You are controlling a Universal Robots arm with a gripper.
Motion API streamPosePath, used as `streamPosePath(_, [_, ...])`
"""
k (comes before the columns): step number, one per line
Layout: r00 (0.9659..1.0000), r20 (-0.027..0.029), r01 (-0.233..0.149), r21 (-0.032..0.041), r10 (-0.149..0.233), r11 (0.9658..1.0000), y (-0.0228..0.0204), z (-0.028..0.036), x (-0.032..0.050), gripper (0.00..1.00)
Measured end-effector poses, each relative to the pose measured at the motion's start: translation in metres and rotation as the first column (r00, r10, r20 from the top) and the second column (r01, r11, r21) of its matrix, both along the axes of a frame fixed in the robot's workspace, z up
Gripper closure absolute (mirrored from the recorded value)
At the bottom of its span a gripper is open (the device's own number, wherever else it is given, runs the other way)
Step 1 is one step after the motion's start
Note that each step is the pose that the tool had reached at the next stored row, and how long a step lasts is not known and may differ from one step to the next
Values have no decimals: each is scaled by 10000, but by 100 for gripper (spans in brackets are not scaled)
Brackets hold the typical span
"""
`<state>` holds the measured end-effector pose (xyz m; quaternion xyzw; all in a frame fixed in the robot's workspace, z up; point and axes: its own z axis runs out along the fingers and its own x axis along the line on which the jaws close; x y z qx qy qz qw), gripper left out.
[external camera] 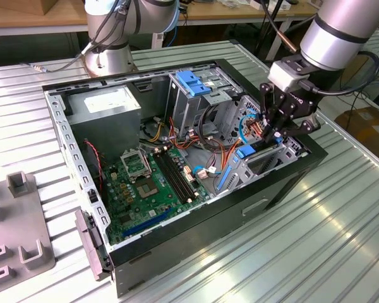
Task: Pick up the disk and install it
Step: 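Insert the first disk wire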
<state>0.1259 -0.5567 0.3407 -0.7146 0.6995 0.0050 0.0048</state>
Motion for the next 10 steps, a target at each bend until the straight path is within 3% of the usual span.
streamPosePath(4, [10000,0,0,-3,0,10000,0,96,0,76])
streamPosePath(7, [10000,0,1,2,-1,10000,0,106,0,77])
streamPosePath(9, [10000,0,0,-1,0,10000,0,110,0,90])
streamPosePath(10, [10000,0,0,-1,0,10000,0,110,0,90])
